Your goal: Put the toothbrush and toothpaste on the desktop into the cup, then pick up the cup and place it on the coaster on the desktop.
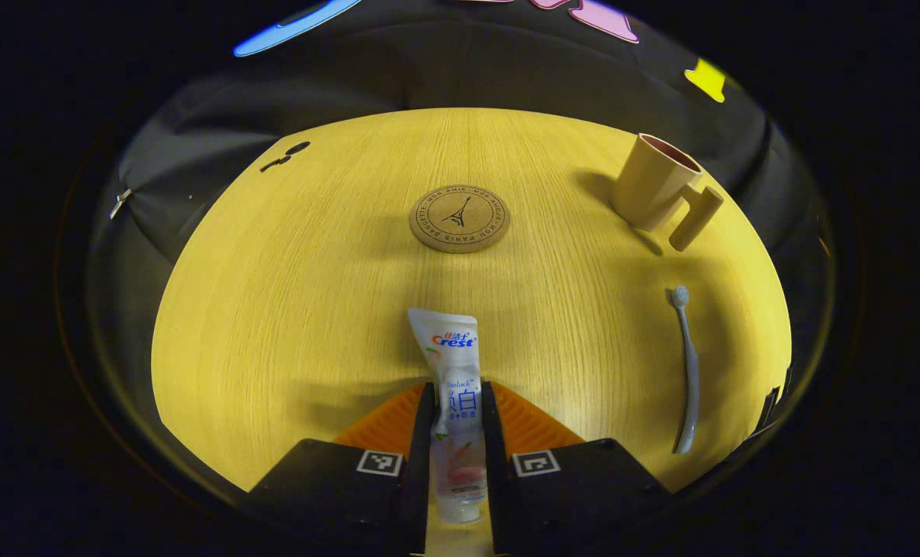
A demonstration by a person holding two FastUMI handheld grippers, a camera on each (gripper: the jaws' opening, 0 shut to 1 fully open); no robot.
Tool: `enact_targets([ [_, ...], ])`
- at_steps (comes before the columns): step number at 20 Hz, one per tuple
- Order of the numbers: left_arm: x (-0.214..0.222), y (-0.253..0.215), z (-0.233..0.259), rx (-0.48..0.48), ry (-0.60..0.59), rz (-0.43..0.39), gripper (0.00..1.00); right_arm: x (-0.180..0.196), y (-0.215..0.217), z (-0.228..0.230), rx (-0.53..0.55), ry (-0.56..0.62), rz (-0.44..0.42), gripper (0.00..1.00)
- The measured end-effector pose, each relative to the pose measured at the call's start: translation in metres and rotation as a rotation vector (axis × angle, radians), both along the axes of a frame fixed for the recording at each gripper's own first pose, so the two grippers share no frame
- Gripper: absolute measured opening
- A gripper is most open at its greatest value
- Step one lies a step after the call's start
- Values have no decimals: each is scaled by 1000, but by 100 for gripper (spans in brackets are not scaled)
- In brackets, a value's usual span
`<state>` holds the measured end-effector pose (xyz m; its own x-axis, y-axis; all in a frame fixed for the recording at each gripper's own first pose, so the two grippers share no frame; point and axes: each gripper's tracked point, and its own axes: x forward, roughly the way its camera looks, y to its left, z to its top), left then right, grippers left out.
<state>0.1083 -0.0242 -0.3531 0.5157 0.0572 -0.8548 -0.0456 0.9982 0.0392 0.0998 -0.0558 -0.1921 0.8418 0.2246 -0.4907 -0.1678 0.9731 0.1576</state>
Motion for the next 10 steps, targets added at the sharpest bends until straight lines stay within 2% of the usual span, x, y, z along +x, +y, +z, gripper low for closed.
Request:
enact_targets([
  [4,2,3,0,13,-22,-4,27,-9,-4,-29,-40,88,-34,98],
  [10,-8,2,17,-17,-51,-64,25,-22,19,-72,-81,242,-81,98],
])
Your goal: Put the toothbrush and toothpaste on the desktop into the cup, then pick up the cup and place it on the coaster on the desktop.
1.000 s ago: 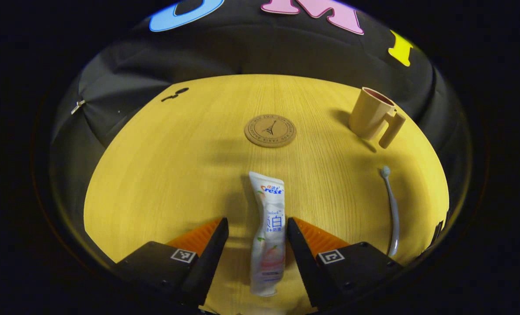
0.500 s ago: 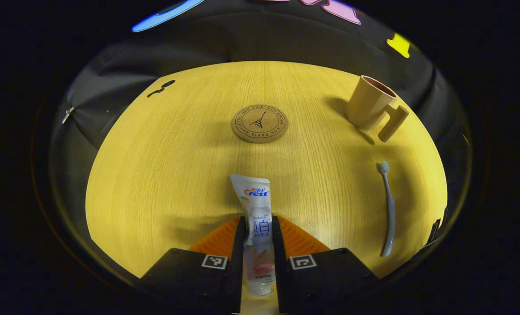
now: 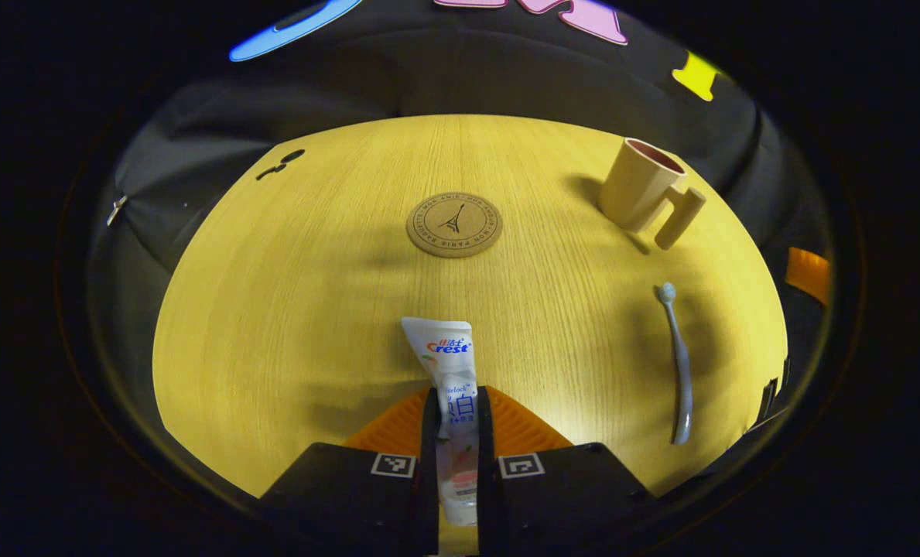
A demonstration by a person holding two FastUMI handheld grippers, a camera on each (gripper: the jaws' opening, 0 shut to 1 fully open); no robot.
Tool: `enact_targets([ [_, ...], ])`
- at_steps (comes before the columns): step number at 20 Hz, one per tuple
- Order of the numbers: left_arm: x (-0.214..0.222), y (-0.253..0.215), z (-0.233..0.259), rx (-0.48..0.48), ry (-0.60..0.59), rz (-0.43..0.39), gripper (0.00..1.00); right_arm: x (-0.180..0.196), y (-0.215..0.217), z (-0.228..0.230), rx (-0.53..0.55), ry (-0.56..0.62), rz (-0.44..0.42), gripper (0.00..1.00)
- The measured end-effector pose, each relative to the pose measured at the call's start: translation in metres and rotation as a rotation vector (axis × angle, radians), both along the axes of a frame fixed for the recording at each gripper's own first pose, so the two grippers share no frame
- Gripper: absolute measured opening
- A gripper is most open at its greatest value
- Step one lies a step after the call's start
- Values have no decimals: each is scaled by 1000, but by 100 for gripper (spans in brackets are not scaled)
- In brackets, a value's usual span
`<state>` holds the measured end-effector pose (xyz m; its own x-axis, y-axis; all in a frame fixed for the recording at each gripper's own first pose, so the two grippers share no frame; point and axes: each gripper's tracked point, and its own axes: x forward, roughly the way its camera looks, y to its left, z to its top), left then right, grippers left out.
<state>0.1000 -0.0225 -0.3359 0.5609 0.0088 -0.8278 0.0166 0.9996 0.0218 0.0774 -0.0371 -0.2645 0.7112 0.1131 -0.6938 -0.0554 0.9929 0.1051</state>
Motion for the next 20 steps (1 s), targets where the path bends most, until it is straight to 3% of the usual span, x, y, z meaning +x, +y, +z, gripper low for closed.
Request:
enact_targets([
  [6,-16,7,41,-14,-89,-61,25,-3,13,-37,-98,91,1,99],
  [15,-39,24,60,-92,-136,-1,24,-24,17,-85,-217,214,25,99],
  [20,-51,30,50,-93,-103,11,24,-34,15,-107,-238,274,-11,99],
])
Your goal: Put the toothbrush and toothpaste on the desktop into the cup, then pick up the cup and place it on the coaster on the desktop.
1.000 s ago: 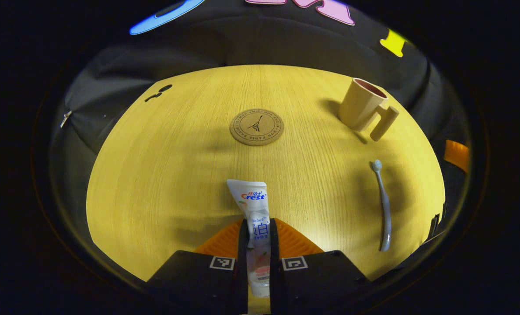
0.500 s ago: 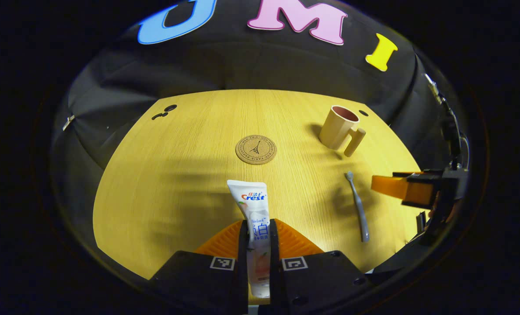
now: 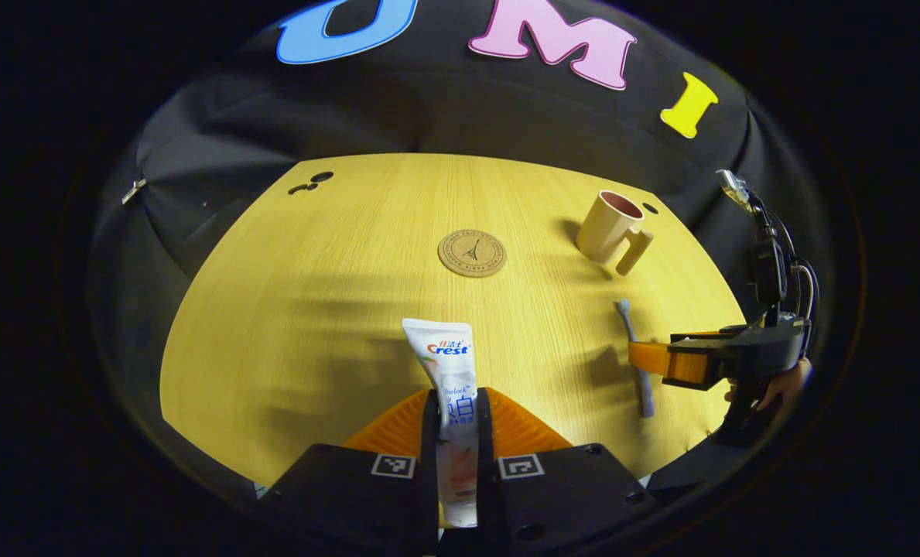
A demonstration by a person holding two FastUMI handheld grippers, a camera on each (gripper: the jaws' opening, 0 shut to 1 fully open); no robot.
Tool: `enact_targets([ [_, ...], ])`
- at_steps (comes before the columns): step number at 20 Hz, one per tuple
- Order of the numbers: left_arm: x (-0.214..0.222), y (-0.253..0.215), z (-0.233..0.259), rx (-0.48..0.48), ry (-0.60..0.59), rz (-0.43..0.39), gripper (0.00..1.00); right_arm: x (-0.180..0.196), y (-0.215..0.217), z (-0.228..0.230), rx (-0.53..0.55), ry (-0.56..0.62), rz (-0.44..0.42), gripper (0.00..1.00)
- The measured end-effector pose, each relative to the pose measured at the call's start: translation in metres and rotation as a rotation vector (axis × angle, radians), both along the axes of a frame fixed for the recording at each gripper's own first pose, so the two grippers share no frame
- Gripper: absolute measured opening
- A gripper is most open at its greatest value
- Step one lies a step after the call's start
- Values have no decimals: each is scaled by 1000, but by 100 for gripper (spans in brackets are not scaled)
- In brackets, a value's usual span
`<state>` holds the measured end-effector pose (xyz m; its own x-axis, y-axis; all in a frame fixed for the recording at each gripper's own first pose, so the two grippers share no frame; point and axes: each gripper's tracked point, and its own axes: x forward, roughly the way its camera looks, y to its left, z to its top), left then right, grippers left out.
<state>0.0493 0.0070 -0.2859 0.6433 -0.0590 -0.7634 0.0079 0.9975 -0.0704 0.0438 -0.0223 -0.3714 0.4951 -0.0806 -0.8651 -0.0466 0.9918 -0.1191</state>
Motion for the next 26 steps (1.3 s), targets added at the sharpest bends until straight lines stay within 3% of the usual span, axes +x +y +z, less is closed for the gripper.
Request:
enact_targets([
  [6,-7,4,-2,4,13,-11,24,-8,-4,-14,-35,53,-5,96],
  [10,-7,6,-2,11,16,-19,24,-7,2,-15,1,61,-44,85],
  [11,-7,6,-3,14,17,-21,24,-8,4,-15,2,70,-50,75],
  [13,-6,5,-4,13,21,-22,24,-4,5,-15,2,65,-28,77],
  [14,-5,4,-4,8,22,-22,24,-4,6,-15,2,60,-21,67],
  [15,-6,2,-4,2,23,-23,24,-3,7,-16,-1,54,-17,46],
  [16,-5,-1,-4,-5,22,-25,24,1,7,-17,1,49,-13,46],
  [18,-4,-5,-4,-9,23,-36,24,2,6,-23,-13,50,-27,19],
  [22,-6,-8,-6,5,32,-54,27,-3,17,-16,24,108,32,10],
  [23,-6,-10,-7,4,35,-55,22,-3,17,-17,47,125,60,7],
  [24,-6,-12,-7,2,39,-55,27,-3,18,-17,74,128,80,7],
  [26,-5,-15,-8,-1,43,-58,24,-2,17,-16,127,129,61,6],
])
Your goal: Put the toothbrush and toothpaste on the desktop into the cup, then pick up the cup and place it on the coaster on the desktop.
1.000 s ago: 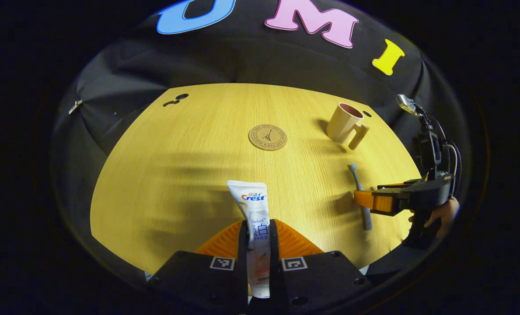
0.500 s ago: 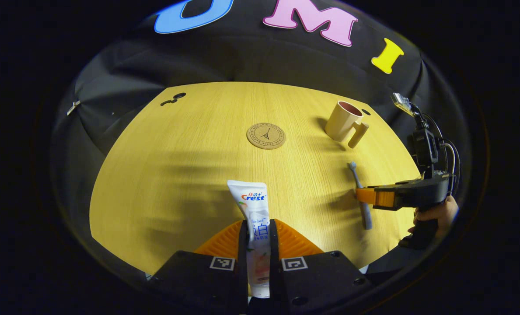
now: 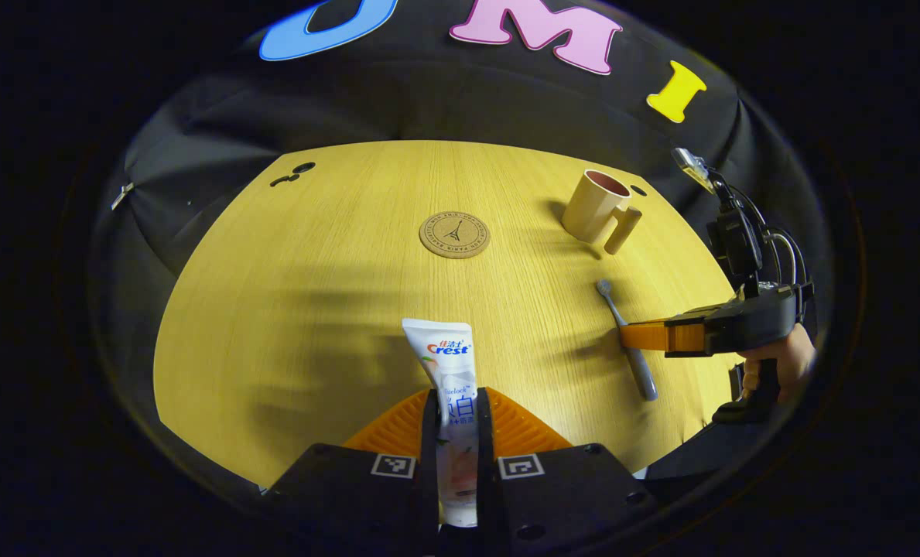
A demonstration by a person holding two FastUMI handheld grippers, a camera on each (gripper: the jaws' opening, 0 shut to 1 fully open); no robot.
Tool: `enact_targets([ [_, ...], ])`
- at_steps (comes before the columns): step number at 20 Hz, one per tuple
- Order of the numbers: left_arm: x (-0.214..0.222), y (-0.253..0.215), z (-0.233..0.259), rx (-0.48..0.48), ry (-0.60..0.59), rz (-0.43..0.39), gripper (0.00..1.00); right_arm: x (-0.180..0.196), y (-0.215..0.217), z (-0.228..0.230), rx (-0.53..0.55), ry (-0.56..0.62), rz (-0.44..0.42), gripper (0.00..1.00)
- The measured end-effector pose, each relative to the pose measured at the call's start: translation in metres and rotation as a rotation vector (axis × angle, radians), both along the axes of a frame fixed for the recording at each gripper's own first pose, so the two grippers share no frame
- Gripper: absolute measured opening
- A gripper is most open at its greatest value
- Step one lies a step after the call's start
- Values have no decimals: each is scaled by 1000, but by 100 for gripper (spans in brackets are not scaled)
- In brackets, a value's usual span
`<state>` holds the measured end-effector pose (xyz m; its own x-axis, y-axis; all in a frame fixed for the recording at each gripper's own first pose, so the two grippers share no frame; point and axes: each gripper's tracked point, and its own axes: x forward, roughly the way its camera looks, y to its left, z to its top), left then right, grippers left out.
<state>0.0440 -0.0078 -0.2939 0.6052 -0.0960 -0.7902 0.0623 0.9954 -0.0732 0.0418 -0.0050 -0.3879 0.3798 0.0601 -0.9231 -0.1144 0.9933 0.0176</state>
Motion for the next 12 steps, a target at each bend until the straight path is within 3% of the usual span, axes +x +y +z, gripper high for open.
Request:
enact_targets([
  [6,16,-7,18,16,-56,-1,24,4,-12,15,32,-35,-12,6],
  [10,35,-21,43,-34,-120,12,24,9,-25,32,68,-66,-51,6],
  [12,49,-22,58,-3,-154,20,25,10,-32,38,73,-76,-47,5],
])
